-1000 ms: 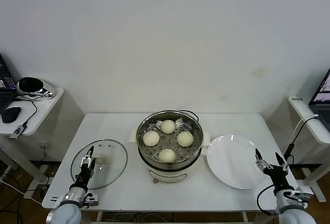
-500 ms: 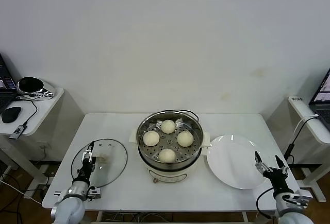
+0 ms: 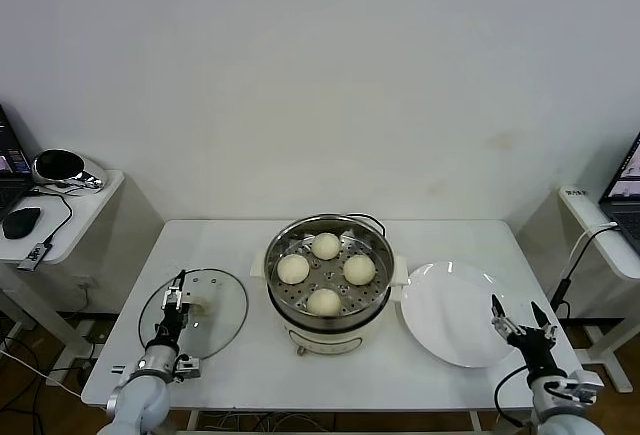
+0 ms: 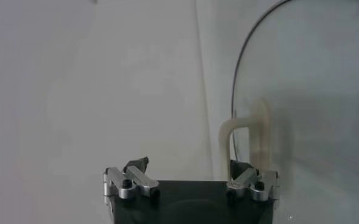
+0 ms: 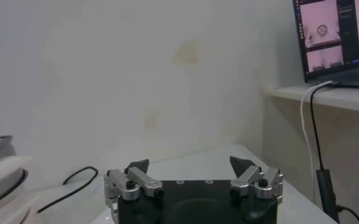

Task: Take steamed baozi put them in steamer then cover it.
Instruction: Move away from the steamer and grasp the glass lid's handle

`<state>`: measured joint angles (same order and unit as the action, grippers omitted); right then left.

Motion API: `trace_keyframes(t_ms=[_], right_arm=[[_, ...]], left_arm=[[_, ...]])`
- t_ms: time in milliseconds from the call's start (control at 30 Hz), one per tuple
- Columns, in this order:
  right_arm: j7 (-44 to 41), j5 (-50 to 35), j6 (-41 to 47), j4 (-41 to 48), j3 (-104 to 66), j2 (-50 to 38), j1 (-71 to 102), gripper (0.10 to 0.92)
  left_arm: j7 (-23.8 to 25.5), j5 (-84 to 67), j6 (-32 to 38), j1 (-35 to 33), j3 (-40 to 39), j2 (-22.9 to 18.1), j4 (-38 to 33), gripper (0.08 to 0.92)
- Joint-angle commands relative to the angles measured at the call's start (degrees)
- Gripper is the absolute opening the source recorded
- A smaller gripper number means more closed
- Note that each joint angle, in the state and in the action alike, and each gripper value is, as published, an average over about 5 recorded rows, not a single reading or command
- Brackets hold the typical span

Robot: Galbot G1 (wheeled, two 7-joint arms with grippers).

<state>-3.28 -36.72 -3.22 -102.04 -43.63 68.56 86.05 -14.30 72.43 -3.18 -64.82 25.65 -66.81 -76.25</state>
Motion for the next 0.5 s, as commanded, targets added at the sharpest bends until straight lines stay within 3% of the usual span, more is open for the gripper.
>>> trace_keyframes(t_ms=[33, 200, 500], right_arm=[[0.0, 0.4, 0.0, -0.2, 0.1, 0.3, 0.2, 0.823], [0.0, 0.6, 0.1, -0.4, 0.1, 0.4, 0.2, 0.823], [0.1, 0.9, 0.0, -0.8, -0.2, 0.5, 0.6, 0.823]], left_arm=[[-0.7, -0.7, -0.1, 1.4, -0.4, -0.1, 2.8, 0.823], [-1.7, -1.1, 0.6, 2.2, -0.9, -0.4, 4.8, 0.787], [-3.1, -1.3, 1.5, 2.4, -1.2, 0.3, 6.4, 0.532]])
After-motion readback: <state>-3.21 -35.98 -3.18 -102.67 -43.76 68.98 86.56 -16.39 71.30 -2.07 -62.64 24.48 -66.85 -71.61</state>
